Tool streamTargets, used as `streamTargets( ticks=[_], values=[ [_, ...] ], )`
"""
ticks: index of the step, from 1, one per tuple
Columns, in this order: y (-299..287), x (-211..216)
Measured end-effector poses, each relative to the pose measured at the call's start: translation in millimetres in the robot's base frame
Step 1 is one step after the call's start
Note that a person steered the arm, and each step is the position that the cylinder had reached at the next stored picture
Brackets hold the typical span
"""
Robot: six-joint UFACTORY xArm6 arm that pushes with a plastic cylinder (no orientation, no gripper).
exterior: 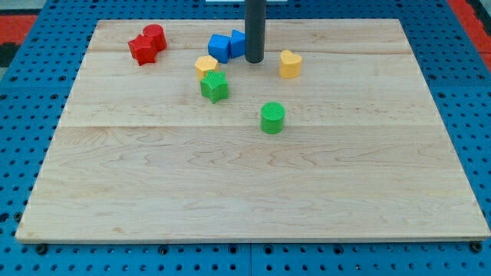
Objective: Push blue blocks into red circle
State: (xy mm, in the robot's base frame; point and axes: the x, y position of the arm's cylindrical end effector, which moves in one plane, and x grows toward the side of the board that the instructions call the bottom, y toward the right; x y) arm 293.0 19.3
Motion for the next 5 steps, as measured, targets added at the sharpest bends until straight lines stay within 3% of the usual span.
streamTargets(
  ticks=[1, 2, 5],
  values=[
    [48.8, -3.6],
    [49.3, -26.9],
    [47.8, -35.8]
  ],
)
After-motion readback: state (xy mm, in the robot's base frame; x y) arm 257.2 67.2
